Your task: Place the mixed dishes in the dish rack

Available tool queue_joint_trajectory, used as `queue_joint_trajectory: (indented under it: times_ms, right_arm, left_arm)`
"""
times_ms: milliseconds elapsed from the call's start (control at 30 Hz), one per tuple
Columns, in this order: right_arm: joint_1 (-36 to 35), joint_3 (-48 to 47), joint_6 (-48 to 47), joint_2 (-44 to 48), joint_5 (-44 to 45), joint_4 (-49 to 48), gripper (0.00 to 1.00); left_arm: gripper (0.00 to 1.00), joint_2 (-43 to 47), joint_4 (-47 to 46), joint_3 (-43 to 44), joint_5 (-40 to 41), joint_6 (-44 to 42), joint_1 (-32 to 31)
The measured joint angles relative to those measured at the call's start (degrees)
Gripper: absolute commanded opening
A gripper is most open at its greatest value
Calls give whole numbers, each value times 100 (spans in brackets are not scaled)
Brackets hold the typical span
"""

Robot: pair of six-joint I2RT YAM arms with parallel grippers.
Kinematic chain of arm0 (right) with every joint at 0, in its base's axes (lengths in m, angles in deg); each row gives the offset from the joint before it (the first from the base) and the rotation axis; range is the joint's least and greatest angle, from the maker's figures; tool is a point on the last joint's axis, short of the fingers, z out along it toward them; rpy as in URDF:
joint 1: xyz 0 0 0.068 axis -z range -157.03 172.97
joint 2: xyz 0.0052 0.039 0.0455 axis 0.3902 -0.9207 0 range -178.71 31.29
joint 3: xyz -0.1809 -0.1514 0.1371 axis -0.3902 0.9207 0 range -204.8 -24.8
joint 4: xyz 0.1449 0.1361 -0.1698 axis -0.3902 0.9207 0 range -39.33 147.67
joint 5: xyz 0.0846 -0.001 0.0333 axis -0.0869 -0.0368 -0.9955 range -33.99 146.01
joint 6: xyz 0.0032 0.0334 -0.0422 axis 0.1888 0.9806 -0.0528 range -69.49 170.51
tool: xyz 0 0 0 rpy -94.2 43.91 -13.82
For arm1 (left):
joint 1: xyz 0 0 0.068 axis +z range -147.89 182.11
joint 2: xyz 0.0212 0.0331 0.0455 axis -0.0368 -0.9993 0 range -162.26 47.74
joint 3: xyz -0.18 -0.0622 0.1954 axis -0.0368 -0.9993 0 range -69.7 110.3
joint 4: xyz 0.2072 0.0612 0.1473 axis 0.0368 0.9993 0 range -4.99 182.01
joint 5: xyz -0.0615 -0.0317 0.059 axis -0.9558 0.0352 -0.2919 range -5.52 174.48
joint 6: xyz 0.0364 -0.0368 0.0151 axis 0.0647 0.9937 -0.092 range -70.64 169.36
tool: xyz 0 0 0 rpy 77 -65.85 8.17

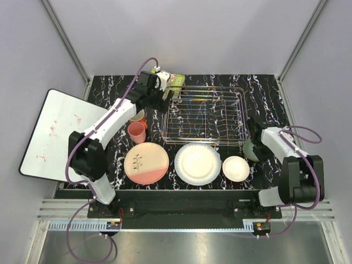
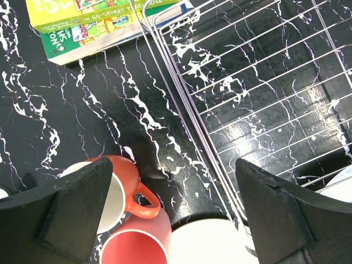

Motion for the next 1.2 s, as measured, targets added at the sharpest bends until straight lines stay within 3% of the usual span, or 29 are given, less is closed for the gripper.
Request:
queue_joint_trajectory:
  times_ms: [167, 267, 567, 867, 933, 967, 1000, 1033, 1100, 1200]
  right_arm:
    - [142, -98, -66, 4, 11, -149, 13]
    - [232, -98, -131, 28, 4, -190, 0]
    - [317, -184, -516, 962, 254, -24, 0]
    - [328, -1543, -1032, 1777, 1513, 348, 0]
    - [330, -1620, -1078, 1773, 1532, 273, 6]
    - [330, -1611, -1099, 1755, 1486, 267, 16]
    - [330, -1552, -1126, 1722, 1410, 232, 36]
    - [330, -1399, -1113, 1687, 1261, 170, 47]
    - [330, -1043, -1034, 1626, 984, 98, 60]
    - [330, -382, -962, 1561, 439, 68, 70]
  left_arm:
    - [99, 26, -7, -35, 0, 4, 0]
    - [99, 31, -2, -109, 0, 2, 0]
    - [99, 31, -17, -186, -4, 4, 11]
    - [99, 31, -13, -138, -11, 7, 17]
    - [99, 37, -11, -133, -9, 7, 17]
    - [99, 48, 2, -133, -9, 7, 17]
    - [99, 57, 4, -133, -9, 7, 20]
    - [99, 74, 4, -133, -9, 7, 22]
    - [99, 111, 7, -133, -7, 9, 26]
    - [99, 175, 7, -133, -7, 9, 28]
